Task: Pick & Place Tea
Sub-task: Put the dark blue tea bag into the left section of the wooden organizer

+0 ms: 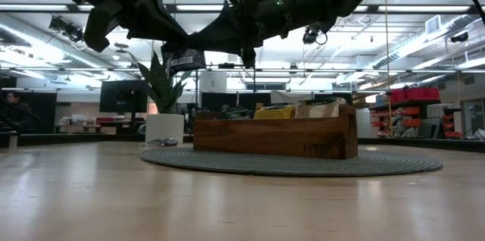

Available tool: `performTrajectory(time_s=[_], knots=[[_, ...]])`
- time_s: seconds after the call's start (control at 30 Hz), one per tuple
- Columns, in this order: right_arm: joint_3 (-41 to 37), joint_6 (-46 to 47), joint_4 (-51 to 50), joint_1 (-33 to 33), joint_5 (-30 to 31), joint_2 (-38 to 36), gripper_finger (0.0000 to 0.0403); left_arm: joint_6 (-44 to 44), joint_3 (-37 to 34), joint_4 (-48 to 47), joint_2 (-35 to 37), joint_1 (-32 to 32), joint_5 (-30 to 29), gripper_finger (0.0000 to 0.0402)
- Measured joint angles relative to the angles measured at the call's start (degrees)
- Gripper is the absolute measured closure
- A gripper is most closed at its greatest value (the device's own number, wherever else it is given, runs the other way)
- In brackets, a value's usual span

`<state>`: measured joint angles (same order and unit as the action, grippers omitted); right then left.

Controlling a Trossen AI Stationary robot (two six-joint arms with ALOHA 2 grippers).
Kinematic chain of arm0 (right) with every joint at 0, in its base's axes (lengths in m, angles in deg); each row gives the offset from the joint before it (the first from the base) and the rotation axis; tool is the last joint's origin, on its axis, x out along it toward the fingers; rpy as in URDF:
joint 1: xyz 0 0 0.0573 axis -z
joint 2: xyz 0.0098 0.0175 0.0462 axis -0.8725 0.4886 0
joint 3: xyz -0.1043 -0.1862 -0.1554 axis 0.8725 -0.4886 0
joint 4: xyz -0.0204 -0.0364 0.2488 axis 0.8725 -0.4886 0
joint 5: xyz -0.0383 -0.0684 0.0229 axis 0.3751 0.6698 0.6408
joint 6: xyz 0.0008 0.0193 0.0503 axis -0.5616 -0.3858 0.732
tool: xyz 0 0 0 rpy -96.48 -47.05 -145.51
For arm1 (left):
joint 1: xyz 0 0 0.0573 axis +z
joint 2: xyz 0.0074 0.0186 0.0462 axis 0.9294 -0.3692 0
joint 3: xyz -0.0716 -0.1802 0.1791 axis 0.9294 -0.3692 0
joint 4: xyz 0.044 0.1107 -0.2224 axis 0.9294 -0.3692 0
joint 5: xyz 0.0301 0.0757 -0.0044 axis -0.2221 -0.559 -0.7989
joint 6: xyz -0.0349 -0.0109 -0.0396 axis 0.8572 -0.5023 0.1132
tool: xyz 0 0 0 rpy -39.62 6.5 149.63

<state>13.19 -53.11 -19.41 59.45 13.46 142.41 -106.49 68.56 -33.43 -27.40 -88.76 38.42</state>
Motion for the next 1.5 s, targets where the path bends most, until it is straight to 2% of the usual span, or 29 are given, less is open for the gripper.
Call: performTrajectory(time_s=[0.2,0.4,0.53,0.7,0.9,1.17,1.5], knots=[[0.00,-0.65,-0.51,-0.02,1.51,-0.36,0.0401,7.54,0.09,-1.92,0.83,0.02,-0.63,0.0330],[0.00,-4.61,-6.73,-1.56,8.48,-3.45,0.0402,15.77,-2.18,-4.63,5.32,-0.09,1.47,0.0289],[0.00,-7.80,-7.72,-3.39,12.09,-4.85,0.0402,19.16,-4.97,-3.51,10.11,-0.11,3.25,0.0286],[-0.04,-11.57,-7.05,-5.39,15.80,-5.82,0.0403,22.24,-10.27,2.32,17.12,0.02,3.96,0.0285],[0.00,-15.06,-1.10,-6.45,17.93,-6.16,0.0403,24.04,-16.82,10.64,23.94,0.02,4.98,0.0285],[0.00,-17.70,5.74,-6.43,18.22,-6.25,0.0403,25.41,-22.25,23.55,26.41,0.98,7.86,0.0284],[0.00,-19.07,12.55,-6.40,16.51,-6.25,0.0403,29.04,-22.29,24.62,26.29,5.68,14.10,0.0284]])
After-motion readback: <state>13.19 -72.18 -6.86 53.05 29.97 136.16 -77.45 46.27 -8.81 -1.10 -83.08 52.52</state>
